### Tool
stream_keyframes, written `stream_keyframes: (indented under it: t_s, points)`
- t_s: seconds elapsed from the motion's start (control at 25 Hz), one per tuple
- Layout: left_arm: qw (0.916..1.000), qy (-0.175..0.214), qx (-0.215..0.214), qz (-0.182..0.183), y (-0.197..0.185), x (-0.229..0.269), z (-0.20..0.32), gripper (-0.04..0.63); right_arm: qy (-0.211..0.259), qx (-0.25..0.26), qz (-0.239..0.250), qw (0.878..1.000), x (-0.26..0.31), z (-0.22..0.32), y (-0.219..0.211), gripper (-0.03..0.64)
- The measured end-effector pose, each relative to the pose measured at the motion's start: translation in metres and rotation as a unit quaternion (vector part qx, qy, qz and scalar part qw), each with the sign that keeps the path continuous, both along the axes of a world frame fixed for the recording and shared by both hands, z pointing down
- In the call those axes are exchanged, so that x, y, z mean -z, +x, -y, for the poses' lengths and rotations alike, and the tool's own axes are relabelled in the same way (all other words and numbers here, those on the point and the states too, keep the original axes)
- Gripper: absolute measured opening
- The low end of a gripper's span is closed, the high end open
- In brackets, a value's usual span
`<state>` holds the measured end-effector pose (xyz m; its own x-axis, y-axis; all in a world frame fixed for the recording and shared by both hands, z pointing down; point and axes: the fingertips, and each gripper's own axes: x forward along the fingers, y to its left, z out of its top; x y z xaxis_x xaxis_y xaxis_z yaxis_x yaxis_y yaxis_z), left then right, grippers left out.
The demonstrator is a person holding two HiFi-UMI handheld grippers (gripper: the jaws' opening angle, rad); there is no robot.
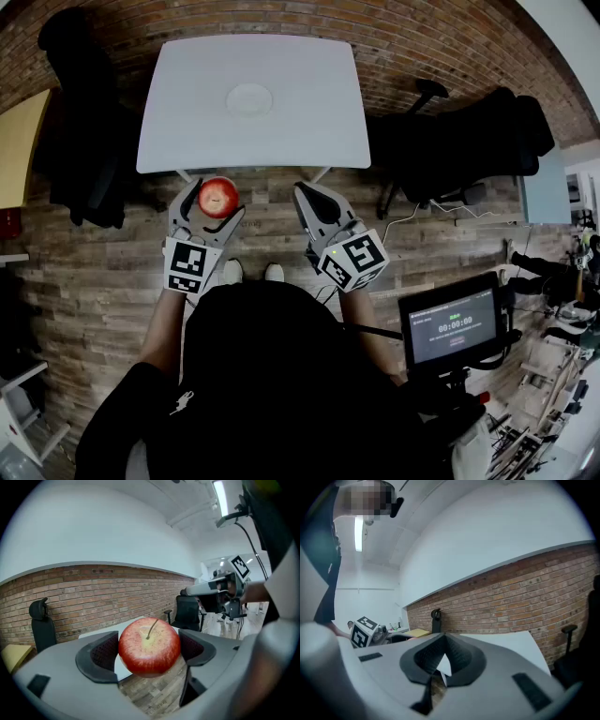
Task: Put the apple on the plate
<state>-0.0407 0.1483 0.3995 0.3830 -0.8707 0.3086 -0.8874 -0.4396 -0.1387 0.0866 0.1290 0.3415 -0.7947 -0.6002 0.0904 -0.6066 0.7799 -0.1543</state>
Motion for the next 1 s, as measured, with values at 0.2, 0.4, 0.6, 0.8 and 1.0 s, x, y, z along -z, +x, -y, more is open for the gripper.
stream_keyframes:
  t_s: [0.2,0.4,0.6,0.8,1.0]
  points:
    - [0.9998,-0.017,-0.013,0.003,-0.002,-0.001,-0.001,0.405,-0.01,0.008,-0.001,1.0,0.001,-0.007,-0.008,0.003]
    - [0.9998,-0.009,-0.015,0.003,-0.007,0.009,0.001,0.405,-0.013,0.014,-0.007,1.0,0.001,-0.013,-0.018,0.003]
    - [0.9999,-0.001,-0.014,0.003,-0.012,0.015,0.006,0.405,-0.014,0.019,0.007,1.0,0.008,-0.009,-0.022,0.003]
    - [0.9999,-0.002,-0.013,0.001,-0.013,0.016,0.008,0.405,-0.021,0.005,0.008,1.0,0.008,-0.003,-0.018,0.003]
    - [1.0,0.002,-0.009,-0.003,-0.021,0.008,0.003,0.405,-0.022,0.002,0.003,1.0,0.001,-0.009,-0.024,0.003]
